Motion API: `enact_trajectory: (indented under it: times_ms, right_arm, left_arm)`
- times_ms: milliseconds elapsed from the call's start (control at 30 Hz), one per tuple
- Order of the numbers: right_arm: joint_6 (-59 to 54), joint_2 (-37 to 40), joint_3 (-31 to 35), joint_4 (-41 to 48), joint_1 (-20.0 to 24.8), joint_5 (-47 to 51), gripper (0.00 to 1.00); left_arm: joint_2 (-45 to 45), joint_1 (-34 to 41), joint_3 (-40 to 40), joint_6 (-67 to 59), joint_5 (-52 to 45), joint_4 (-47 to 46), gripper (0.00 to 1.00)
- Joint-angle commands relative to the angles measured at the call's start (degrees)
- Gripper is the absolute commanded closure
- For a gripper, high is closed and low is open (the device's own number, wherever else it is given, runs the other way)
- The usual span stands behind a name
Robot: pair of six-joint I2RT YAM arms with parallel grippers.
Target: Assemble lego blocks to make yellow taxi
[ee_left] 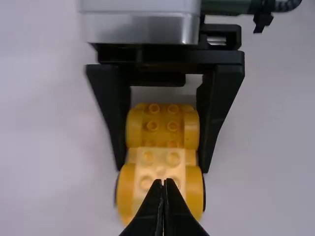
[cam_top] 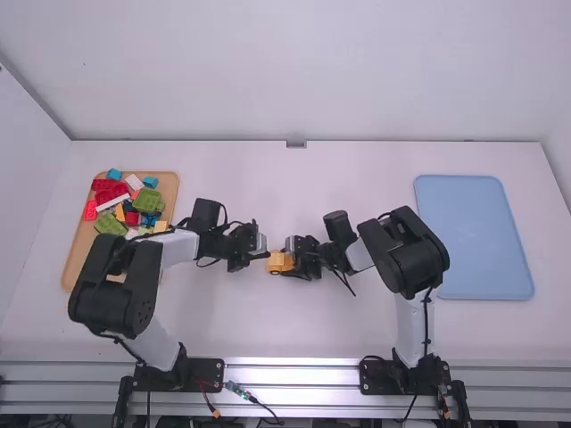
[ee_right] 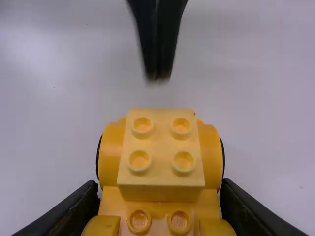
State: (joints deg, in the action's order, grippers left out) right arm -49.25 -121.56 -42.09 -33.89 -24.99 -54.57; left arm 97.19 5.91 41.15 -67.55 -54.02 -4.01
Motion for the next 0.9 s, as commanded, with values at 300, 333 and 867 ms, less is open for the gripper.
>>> enact_trajectory:
  times_ms: [300,333,867]
  right_arm:
    - [-0.1,-0.9,0.3,0.0,0.3,0.6,0.3]
    - [-0.1,-0.9,0.5,-0.2,0.3,0.6,0.29]
    - [2.1,4.9,-4.4,22.0,0.3,14.3,0.01]
  left_arm:
    - [-12.2,-11.2,0.5,15.2,-0.6,1.7,0.51]
    - [-12.3,-12.1,0.5,17.2,-0.6,2.5,0.18]
    - [-12.3,-15.0,0.5,51.6,22.1,14.7,0.01]
